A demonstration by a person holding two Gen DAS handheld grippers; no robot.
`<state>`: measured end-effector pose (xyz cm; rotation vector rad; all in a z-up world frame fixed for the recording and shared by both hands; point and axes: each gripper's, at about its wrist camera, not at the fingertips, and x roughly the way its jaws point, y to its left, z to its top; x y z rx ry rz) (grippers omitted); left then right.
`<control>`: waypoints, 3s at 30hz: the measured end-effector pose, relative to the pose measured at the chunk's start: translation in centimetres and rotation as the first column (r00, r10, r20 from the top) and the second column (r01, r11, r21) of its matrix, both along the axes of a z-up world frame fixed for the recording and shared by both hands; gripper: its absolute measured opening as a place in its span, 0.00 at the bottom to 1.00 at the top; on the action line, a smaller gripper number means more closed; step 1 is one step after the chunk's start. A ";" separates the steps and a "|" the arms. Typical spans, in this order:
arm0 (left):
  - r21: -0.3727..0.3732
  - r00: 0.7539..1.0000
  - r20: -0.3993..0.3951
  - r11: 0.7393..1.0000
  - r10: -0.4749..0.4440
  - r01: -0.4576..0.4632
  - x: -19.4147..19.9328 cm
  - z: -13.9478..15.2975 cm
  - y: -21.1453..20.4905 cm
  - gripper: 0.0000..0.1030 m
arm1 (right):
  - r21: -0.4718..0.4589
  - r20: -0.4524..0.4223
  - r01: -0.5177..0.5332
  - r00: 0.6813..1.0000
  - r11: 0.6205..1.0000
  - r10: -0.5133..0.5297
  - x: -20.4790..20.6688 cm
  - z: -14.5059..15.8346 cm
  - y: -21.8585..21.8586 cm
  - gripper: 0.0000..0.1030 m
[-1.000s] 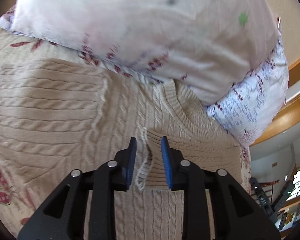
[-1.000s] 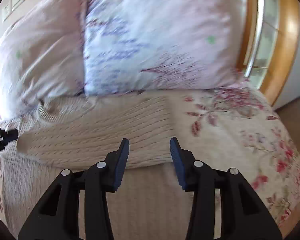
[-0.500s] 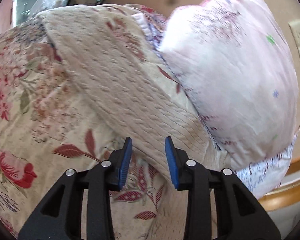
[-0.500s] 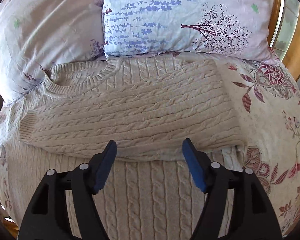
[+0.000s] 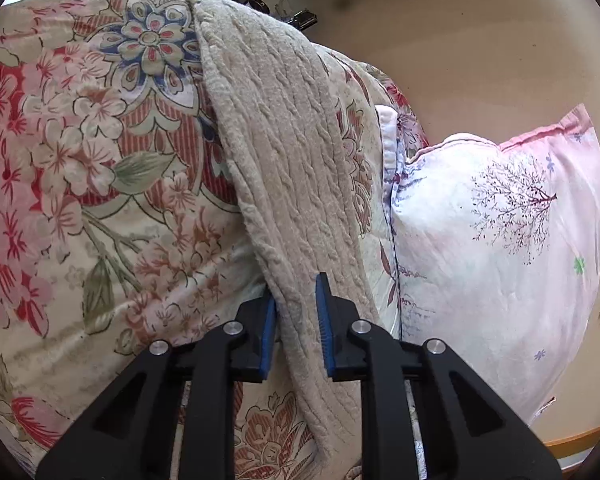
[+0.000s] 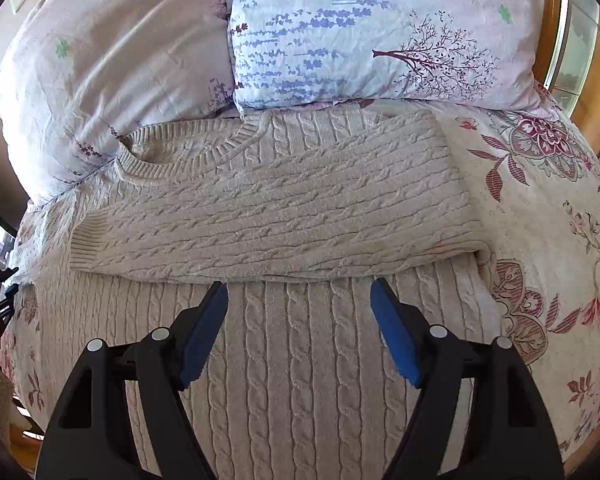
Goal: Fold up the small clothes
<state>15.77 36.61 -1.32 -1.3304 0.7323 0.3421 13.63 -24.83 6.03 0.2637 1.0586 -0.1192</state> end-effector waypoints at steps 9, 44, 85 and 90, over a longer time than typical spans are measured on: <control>0.100 0.994 0.107 0.995 -0.027 0.016 0.7 3.2 -1.0 0.06 | 0.013 0.011 -0.008 1.000 1.000 0.008 -0.4 0.3 -0.3 0.73; 0.052 0.886 0.152 0.898 -0.439 0.436 5.0 1.6 -24.6 0.31 | 0.070 0.021 0.030 0.999 0.997 -0.031 -2.8 0.6 -3.7 0.74; 0.620 0.671 -0.373 0.365 -0.641 0.694 -4.9 3.6 -25.5 0.52 | 0.399 -0.067 0.037 0.998 0.916 -0.012 3.2 -3.4 -6.8 0.10; 0.584 0.667 -0.389 0.390 -0.636 0.712 -4.7 2.6 -25.2 0.52 | 0.313 0.064 -0.016 0.998 0.950 -0.004 3.8 -0.2 -6.1 0.08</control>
